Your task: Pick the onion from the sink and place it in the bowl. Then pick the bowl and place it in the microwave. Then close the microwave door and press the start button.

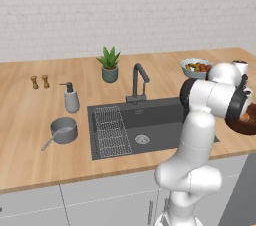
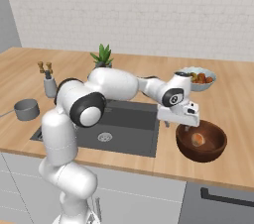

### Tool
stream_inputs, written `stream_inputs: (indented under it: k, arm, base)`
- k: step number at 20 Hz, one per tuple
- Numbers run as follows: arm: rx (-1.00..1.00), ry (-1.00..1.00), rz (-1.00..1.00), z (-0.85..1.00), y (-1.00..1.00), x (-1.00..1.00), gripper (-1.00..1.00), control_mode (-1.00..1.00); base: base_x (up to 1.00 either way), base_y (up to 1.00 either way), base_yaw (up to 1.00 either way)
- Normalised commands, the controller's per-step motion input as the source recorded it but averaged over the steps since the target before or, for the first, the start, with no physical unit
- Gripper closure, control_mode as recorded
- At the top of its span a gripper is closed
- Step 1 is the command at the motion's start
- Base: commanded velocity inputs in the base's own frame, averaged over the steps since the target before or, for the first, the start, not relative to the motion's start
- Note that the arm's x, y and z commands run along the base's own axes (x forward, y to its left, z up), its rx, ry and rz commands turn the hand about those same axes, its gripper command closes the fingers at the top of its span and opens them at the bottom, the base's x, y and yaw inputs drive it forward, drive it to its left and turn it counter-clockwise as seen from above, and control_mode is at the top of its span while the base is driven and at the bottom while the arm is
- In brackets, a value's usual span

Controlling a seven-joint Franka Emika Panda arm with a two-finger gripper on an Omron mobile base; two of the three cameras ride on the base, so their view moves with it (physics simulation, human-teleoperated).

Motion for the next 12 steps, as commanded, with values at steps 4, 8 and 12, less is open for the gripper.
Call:
stream_inputs:
  k: [4, 8, 12]
  arm:
    - [0.0, 0.07, 0.0, -0.11, 0.0, 0.09, -1.0, -1.0]
    - [0.0, 0.05, 0.01, -0.09, 0.0, 0.04, -1.0, -1.0]
    - [0.0, 0.05, 0.03, -0.13, -0.03, 0.03, -1.0, -1.0]
  base:
    - [0.0, 0.0, 0.0]
    - [0.0, 0.0, 0.0]
    - [0.0, 0.0, 0.0]
